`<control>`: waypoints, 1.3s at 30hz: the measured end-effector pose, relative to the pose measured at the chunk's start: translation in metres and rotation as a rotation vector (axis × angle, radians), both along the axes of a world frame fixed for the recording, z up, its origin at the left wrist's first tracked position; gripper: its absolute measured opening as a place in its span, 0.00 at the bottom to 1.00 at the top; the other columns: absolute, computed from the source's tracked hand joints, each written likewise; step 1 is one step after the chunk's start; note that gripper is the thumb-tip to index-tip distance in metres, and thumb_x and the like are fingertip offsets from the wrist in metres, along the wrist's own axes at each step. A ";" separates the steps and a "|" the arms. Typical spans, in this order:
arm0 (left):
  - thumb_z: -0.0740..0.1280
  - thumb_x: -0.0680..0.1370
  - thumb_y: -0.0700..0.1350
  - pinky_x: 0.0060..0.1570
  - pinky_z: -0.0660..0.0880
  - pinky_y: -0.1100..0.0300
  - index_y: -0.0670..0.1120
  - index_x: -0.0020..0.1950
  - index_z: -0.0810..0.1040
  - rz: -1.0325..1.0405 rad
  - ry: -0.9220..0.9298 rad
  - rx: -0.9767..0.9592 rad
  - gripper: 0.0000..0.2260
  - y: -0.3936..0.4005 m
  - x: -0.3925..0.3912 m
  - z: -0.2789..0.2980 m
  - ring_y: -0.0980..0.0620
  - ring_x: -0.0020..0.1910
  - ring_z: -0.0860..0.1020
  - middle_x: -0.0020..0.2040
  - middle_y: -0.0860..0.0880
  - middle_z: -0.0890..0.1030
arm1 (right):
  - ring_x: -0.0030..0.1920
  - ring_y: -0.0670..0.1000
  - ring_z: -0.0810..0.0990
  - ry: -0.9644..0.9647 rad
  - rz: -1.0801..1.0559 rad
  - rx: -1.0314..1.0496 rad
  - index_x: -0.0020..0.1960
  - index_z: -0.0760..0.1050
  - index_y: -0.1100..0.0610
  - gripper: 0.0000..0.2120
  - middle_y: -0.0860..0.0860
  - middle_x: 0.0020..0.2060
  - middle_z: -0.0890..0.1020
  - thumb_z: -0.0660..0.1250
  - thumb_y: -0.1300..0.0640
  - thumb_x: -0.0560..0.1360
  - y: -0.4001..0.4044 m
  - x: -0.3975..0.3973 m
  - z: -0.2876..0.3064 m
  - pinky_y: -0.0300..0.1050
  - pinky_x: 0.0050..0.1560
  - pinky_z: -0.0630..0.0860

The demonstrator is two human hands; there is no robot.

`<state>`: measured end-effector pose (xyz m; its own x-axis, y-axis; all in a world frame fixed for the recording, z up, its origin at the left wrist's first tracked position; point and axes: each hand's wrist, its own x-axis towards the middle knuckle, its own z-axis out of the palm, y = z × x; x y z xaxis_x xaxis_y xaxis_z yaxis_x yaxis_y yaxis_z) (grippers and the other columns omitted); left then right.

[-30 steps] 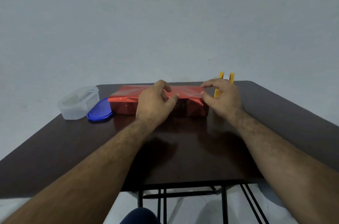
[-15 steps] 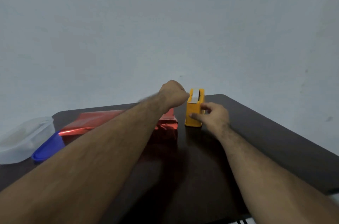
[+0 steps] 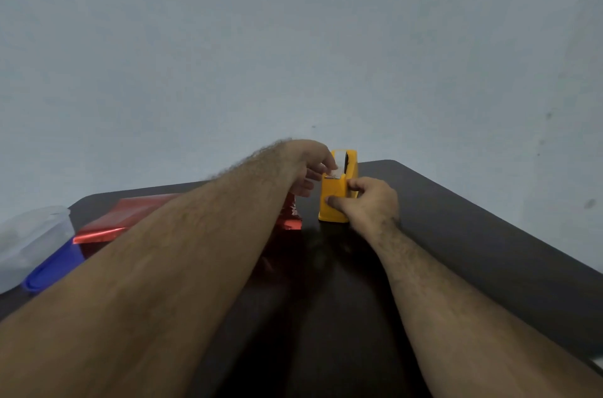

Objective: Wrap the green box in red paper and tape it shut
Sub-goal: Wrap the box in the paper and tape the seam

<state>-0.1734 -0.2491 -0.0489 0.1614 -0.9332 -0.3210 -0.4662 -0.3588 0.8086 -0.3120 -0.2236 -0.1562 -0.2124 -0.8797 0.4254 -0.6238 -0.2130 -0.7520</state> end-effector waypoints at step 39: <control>0.73 0.77 0.37 0.34 0.76 0.54 0.43 0.59 0.81 0.114 0.074 -0.030 0.11 0.017 -0.011 -0.041 0.50 0.41 0.74 0.47 0.47 0.79 | 0.56 0.51 0.83 -0.143 0.136 0.115 0.66 0.84 0.48 0.35 0.47 0.58 0.85 0.88 0.51 0.60 0.004 -0.015 0.001 0.54 0.59 0.84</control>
